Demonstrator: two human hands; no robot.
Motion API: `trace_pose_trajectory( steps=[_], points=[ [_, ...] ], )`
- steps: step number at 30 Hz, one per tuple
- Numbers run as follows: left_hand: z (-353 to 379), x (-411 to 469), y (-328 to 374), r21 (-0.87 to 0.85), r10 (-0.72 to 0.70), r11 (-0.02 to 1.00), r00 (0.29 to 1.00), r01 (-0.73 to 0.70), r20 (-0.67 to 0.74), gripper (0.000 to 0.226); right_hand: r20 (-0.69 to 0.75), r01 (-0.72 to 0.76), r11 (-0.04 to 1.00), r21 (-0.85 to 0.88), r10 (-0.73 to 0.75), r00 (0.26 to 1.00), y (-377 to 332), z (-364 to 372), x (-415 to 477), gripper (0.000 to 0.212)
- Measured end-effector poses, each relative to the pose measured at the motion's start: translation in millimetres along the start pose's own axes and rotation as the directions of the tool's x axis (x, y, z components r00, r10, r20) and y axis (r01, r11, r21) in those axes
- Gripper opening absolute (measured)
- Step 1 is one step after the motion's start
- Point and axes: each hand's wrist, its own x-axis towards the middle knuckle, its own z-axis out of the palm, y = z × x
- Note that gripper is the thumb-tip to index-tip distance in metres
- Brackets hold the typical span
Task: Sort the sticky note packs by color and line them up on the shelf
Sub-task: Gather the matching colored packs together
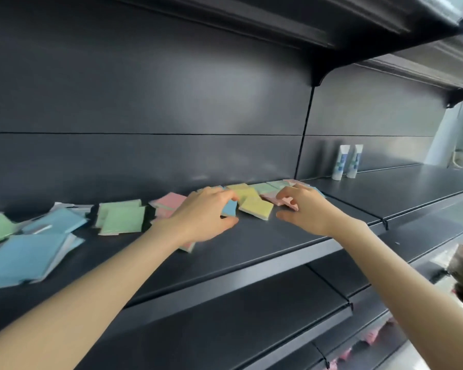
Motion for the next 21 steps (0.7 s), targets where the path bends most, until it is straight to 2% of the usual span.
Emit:
trace_pose_trajectory(
  steps=[10,21],
  points=[
    [40.4,107.1,39.0,0.062,0.026,0.998,0.998,-0.03,0.061,0.043,0.019,-0.024,0.997,0.07,0.023,1.0,103.5,-1.1,44.3,0.043],
    [105.5,239.6,43.6,0.029,0.017,0.999,0.982,-0.023,0.188,0.045,0.074,-0.058,0.997,0.04,0.055,0.996,207.7,14.5,142.6,0.038]
  ],
)
